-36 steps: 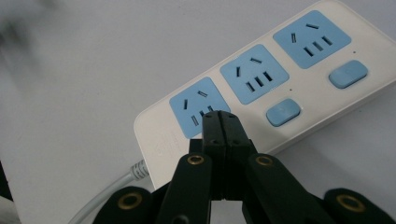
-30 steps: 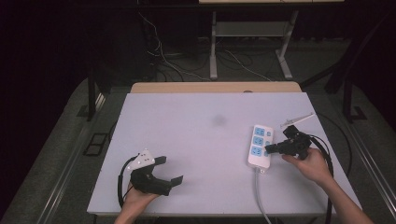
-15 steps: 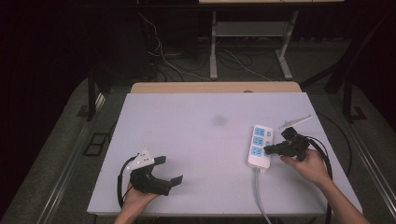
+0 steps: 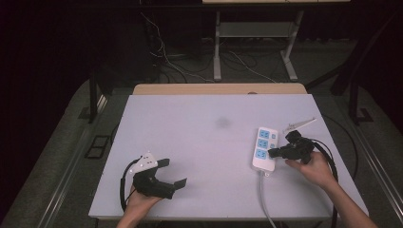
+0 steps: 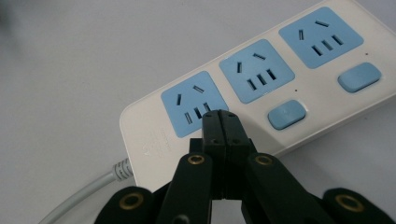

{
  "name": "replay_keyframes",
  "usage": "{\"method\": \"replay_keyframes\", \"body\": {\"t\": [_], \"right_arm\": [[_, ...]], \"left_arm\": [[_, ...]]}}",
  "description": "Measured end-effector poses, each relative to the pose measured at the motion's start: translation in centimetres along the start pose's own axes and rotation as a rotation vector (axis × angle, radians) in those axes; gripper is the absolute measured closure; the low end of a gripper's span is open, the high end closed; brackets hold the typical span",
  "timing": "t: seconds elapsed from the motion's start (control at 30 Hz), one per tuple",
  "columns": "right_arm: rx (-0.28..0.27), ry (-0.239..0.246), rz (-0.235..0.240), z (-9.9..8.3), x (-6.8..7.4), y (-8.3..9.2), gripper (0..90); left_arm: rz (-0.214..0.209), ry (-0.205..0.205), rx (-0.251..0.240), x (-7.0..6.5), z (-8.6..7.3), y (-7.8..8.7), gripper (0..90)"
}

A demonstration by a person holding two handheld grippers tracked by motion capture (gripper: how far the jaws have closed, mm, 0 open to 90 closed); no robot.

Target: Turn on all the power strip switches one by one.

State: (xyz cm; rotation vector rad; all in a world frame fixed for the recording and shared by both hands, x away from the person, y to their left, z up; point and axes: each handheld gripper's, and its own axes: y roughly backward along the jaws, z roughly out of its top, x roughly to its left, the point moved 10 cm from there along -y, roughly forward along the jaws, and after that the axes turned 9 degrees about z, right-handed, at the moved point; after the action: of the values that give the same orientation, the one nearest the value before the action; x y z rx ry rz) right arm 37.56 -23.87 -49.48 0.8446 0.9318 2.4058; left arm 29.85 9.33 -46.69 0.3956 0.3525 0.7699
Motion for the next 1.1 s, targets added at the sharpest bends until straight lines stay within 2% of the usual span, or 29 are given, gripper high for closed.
{"method": "replay_keyframes", "body": {"t": [0.03,0.17,0.27,0.5,0.57,0.63,0.9,1.1], "right_arm": [[-0.001,-0.003,0.004,0.00,-0.06,-0.01,90.0],[0.005,0.037,-0.020,0.02,0.12,-0.20,90.0],[0.000,0.023,-0.005,-0.01,0.07,-0.15,90.0],[0.010,0.025,-0.037,0.04,0.17,-0.14,90.0],[0.008,0.017,-0.035,0.06,0.14,-0.14,90.0],[0.000,-0.007,-0.014,0.13,0.09,-0.02,90.0],[0.019,0.001,-0.025,-0.03,0.22,0.15,90.0],[0.006,0.003,-0.003,0.40,0.92,0.76,90.0]], "left_arm": [[0.000,0.001,0.001,0.03,-0.01,-0.01,0.0],[0.000,0.005,0.001,0.11,-0.08,0.07,0.0],[0.000,0.005,0.001,0.14,-0.10,0.09,0.0],[0.000,0.008,0.001,0.27,-0.08,0.09,0.0],[0.000,0.008,0.000,0.29,-0.07,0.10,0.0],[0.000,0.008,-0.002,0.34,-0.05,0.09,0.0],[0.009,0.014,-0.018,0.65,0.20,0.09,0.0],[0.015,0.016,-0.024,0.87,0.29,0.11,0.0]]}}
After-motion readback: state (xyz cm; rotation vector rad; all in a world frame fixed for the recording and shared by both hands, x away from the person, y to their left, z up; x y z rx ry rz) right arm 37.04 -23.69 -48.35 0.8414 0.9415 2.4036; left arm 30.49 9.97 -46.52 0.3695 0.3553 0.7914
